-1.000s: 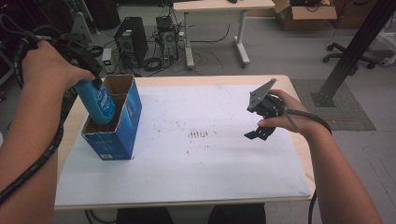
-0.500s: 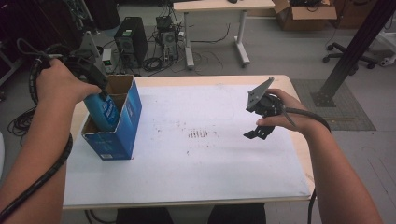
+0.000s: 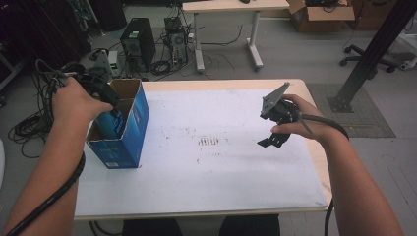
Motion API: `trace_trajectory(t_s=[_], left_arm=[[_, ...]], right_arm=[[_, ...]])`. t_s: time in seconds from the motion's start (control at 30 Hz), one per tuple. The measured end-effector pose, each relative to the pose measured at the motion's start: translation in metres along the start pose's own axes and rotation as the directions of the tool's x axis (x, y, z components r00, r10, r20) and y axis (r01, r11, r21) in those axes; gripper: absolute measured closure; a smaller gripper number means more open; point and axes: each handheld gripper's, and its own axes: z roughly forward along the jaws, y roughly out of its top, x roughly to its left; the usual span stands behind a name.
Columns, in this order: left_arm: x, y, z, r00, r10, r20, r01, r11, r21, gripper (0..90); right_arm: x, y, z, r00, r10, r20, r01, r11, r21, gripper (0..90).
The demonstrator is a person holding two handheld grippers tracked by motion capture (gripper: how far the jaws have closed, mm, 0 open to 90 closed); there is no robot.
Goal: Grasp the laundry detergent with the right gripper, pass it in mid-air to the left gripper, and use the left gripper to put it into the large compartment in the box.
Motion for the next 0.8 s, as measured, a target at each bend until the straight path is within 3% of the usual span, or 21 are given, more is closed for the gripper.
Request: trace_trajectory(t_s=[0.37, 0.8], left_arm=[[-0.002, -0.001, 0.024, 1.0000, 0.001, 0.008, -0.001, 1.0000, 0.004, 38.1], [-0.001, -0.002, 0.040, 0.9999, 0.011, 0.010, -0.011, 0.9998, 0.018, 38.1]], right_arm=[[0.000, 0.000, -0.001, 1.0000, -0.002, -0.002, 0.002, 1.000, 0.001, 2.7], [0.001, 0.001, 0.002, 1.0000, -0.006, -0.008, 0.006, 1.000, -0.001, 2.7]])
